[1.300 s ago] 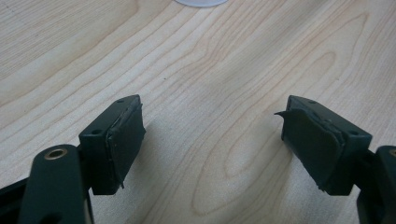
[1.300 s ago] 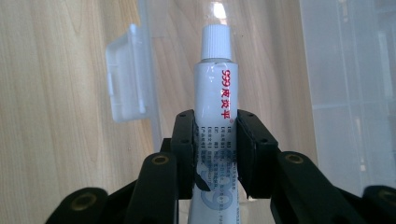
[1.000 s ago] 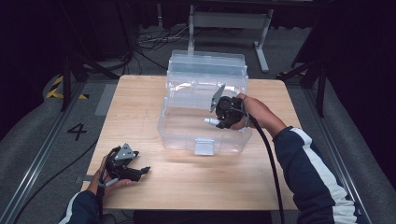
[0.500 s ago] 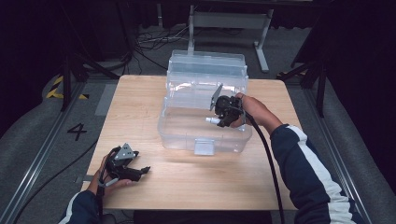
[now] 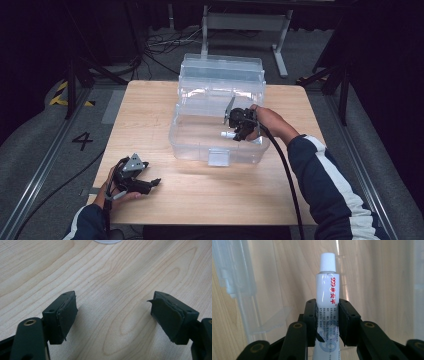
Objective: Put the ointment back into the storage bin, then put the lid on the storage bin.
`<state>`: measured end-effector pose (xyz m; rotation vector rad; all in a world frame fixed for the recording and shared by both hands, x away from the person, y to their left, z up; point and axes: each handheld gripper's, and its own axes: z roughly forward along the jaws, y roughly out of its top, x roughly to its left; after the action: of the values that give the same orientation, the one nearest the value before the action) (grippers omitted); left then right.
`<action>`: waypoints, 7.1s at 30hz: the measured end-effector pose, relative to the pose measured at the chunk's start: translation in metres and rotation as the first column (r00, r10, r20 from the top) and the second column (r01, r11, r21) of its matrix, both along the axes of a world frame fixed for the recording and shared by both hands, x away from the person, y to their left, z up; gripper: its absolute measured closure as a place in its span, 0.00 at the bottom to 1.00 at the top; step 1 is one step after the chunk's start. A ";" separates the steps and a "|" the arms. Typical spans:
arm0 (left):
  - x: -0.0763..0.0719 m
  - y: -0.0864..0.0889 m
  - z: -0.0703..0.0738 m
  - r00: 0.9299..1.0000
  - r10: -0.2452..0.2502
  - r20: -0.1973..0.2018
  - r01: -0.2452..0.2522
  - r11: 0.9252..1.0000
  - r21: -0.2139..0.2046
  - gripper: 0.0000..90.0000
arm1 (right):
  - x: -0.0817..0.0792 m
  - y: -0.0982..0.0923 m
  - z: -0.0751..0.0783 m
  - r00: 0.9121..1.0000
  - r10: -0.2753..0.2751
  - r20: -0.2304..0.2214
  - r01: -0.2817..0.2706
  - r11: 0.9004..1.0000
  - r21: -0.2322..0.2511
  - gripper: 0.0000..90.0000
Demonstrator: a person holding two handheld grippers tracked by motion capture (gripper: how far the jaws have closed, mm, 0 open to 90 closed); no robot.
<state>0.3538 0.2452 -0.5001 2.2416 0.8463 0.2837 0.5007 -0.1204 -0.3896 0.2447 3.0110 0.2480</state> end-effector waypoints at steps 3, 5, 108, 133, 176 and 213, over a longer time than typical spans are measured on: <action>0.000 0.000 0.000 1.000 0.000 0.000 0.000 1.000 0.000 0.24 | -0.001 0.001 -0.004 1.000 0.009 -0.015 -0.009 1.000 -0.005 0.79; 0.000 0.000 0.000 1.000 0.001 -0.001 -0.001 1.000 0.000 0.24 | -0.003 0.002 -0.008 0.999 0.020 -0.028 -0.020 1.000 -0.020 0.78; 0.057 -0.106 0.103 0.970 -0.197 0.144 0.165 0.965 0.206 0.36 | 0.070 -0.056 0.065 0.868 -0.408 0.282 0.265 0.863 0.430 0.52; 0.073 -0.152 0.086 0.946 -0.323 -0.020 0.314 0.902 0.298 0.78 | 0.075 -0.024 0.076 0.927 -0.181 0.328 0.096 0.961 0.259 0.87; 0.075 -0.149 0.079 0.957 -0.289 -0.010 0.285 0.938 0.199 0.74 | 0.066 -0.019 0.085 0.948 -0.067 0.312 -0.006 0.974 0.224 0.97; 0.075 -0.153 0.076 0.960 -0.281 -0.014 0.277 0.938 0.208 0.71 | 0.015 -0.024 0.093 0.948 -0.006 0.318 -0.078 0.965 0.251 0.98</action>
<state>0.4284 0.0925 -0.4237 2.5150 0.4970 0.2654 0.5157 -0.1447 -0.2969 0.1534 2.6607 0.6257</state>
